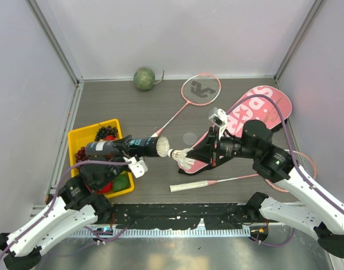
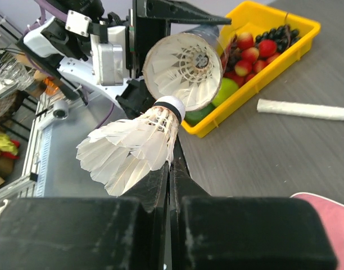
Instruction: Pack up the badminton gear
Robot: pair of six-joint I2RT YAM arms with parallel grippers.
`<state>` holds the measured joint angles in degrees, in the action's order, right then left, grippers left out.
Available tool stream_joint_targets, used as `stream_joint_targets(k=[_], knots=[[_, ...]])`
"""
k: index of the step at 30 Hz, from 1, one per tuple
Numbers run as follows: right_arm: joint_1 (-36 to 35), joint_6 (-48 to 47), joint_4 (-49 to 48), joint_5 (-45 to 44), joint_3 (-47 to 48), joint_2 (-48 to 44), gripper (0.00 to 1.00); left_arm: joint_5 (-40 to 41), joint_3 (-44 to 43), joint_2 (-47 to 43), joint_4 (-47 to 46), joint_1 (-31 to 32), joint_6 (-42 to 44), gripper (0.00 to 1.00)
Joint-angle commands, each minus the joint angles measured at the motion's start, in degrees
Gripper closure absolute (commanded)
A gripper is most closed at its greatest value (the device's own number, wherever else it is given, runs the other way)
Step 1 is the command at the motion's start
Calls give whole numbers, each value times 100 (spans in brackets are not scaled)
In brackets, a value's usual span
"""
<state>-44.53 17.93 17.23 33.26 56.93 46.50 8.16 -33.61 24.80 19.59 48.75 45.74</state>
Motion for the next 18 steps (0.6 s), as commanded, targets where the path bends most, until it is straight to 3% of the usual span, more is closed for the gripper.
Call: stream_joint_targets(k=[1,18], knots=[[-125,176,-255,401,222,315,94,-201,-32,-98,-527,64,128,100],[-424,123,-308,295,662,1027,95,-166,-49,-45,-536,99,67,100]])
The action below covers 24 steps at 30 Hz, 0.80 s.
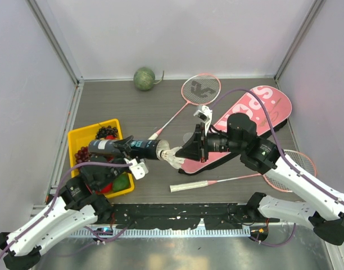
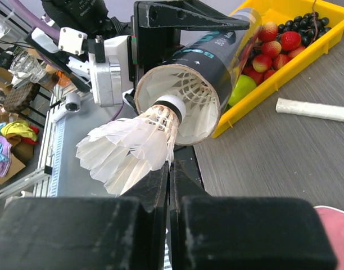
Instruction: Pack up the badminton gear
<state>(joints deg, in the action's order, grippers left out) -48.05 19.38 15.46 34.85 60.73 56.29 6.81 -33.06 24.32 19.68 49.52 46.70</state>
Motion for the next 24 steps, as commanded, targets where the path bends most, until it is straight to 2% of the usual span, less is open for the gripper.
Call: stream_joint_targets(k=[1,6,16,24], knots=[[-90,-83,-44,101,282,109,95,-13,-104,29,-544,23,-64,100],[-432,-241,132,-329,299,391,95,84,-201,73,-527,23,-196,100],[-890,-330,132,-1867,343,629,95,13,-201,56,-536,23,-214,100],[-899,-31,-297,-1842,194,287,95,-30,-52,12,-597,23,-47,100]])
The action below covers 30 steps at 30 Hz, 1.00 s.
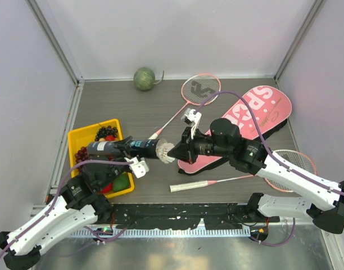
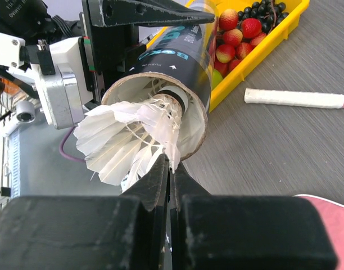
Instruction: Pack up the badminton gear
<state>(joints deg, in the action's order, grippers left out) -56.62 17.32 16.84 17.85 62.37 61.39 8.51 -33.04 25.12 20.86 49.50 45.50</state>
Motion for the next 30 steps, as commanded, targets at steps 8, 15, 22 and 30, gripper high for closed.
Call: stream_joint_targets(k=[8,15,22,30], knots=[[-33,254,-366,-36,144,-426,95,-61,16,-87,-750,34,214,100],[-33,132,-33,-280,310,-233,95,-122,8,-60,-803,25,223,100],[-42,236,-286,-273,346,84,95,-298,43,-69,-847,25,214,100],[-42,369,-261,-782,407,93,63,-254,43,-34,-891,25,118,100]])
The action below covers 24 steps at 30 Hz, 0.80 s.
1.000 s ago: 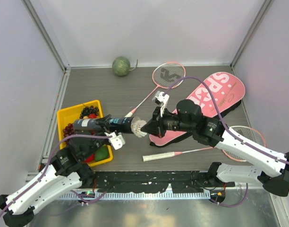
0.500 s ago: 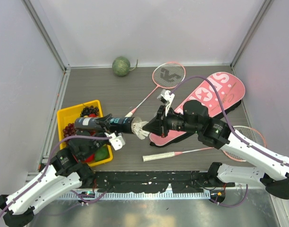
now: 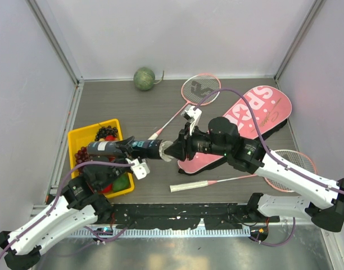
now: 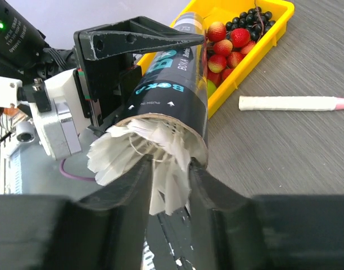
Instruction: Pack up the badminton gear
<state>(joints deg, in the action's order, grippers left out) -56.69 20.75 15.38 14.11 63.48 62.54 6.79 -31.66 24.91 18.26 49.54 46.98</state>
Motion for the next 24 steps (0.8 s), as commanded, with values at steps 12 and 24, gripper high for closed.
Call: stream_joint_targets(k=[12,24], knots=[[-36,-194,712,-1049,551,-734,35,297,-279,85,-657,21,-400,100],[-325,130,36,-813,578,-323,66,332,-402,93,-596,21,-646,100]])
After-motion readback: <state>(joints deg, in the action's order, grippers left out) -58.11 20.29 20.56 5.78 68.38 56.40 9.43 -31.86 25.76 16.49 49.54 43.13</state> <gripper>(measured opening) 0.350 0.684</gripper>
